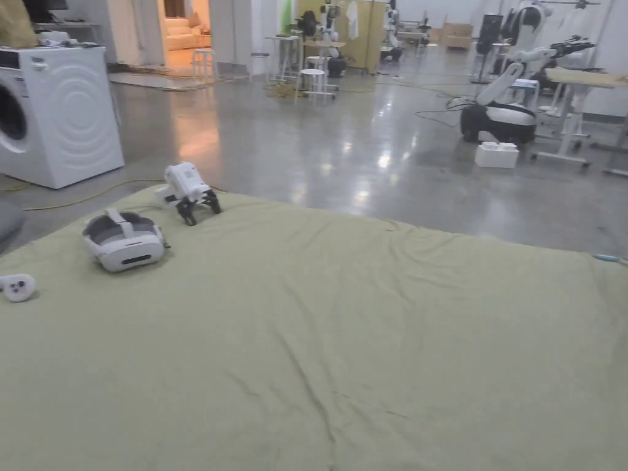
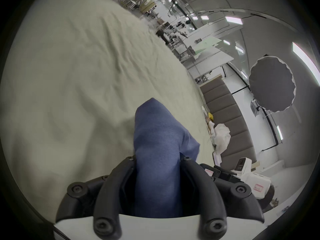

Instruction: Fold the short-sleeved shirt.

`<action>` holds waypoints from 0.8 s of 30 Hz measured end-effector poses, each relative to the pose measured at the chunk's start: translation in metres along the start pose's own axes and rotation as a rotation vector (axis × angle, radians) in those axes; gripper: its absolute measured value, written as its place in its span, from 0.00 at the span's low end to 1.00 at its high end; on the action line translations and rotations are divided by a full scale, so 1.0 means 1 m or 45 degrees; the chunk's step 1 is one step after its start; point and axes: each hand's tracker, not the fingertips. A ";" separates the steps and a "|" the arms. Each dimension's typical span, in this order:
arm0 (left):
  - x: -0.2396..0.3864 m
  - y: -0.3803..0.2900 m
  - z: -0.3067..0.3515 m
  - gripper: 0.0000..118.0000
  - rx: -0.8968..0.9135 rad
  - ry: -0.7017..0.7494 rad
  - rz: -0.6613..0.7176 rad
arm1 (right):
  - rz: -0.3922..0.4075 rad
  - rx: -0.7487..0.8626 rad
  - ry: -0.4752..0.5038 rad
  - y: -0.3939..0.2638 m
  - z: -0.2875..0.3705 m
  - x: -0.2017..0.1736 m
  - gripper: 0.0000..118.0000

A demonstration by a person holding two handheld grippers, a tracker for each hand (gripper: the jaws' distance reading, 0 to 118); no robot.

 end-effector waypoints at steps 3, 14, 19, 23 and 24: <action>-0.047 0.054 0.074 0.26 0.068 0.203 -0.081 | 0.002 -0.001 0.024 -0.003 0.009 0.002 0.00; -0.201 0.172 0.150 0.38 0.090 0.840 -0.078 | -0.045 -0.017 -0.065 -0.024 0.025 0.017 0.00; -0.154 0.172 0.180 0.73 0.351 1.127 -0.267 | 0.053 0.163 -0.134 -0.011 0.060 0.011 0.00; -0.041 0.138 0.213 0.72 0.609 1.243 -0.720 | 0.248 0.343 -0.179 0.000 0.102 0.000 0.00; -0.012 0.125 0.217 0.72 0.677 1.206 -0.762 | 0.275 0.375 -0.181 0.003 0.110 -0.002 0.00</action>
